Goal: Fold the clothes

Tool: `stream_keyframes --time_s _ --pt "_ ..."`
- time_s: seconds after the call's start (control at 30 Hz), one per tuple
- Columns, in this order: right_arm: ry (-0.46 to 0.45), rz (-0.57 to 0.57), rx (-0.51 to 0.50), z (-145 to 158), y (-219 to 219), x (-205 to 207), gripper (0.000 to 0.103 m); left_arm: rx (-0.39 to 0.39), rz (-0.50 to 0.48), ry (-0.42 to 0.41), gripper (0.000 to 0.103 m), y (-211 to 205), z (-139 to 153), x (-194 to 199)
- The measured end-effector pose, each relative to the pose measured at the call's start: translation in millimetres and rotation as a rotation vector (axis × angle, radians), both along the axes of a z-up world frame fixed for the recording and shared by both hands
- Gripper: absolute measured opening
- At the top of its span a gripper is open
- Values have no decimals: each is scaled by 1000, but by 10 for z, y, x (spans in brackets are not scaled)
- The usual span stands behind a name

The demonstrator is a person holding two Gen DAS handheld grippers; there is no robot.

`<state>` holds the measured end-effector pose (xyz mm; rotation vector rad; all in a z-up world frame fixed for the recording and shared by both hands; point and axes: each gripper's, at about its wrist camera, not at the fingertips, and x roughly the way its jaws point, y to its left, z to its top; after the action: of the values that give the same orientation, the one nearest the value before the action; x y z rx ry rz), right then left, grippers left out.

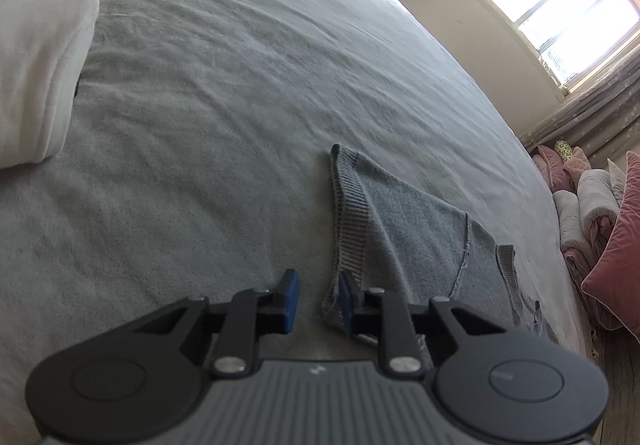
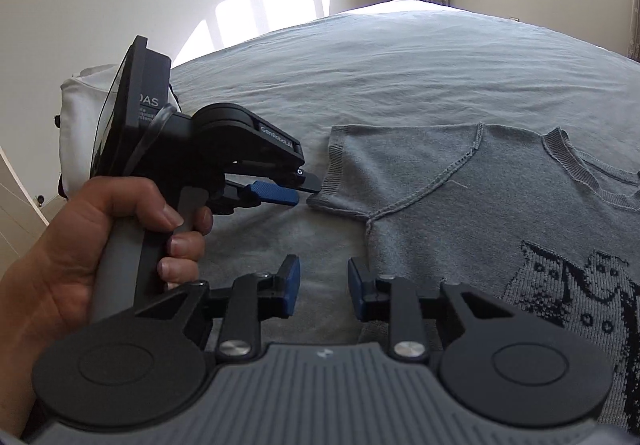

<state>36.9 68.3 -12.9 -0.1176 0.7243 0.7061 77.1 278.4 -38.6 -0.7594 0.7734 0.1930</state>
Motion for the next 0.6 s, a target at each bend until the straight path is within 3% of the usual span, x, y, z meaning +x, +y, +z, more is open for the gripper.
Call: stream_keyframes --time_s 0.17,0.3,0.6 --pt "-6 -52 -65 -137 127 78 30 -79 -50 0 25 107 -30 -24" --pt "2 -91 -90 -228 31 103 30 -139 -83 -7 34 169 -32 -64" --pt "-7 -112 -162 -393 -9 87 29 -156 -117 -13 40 87 -75 -5"
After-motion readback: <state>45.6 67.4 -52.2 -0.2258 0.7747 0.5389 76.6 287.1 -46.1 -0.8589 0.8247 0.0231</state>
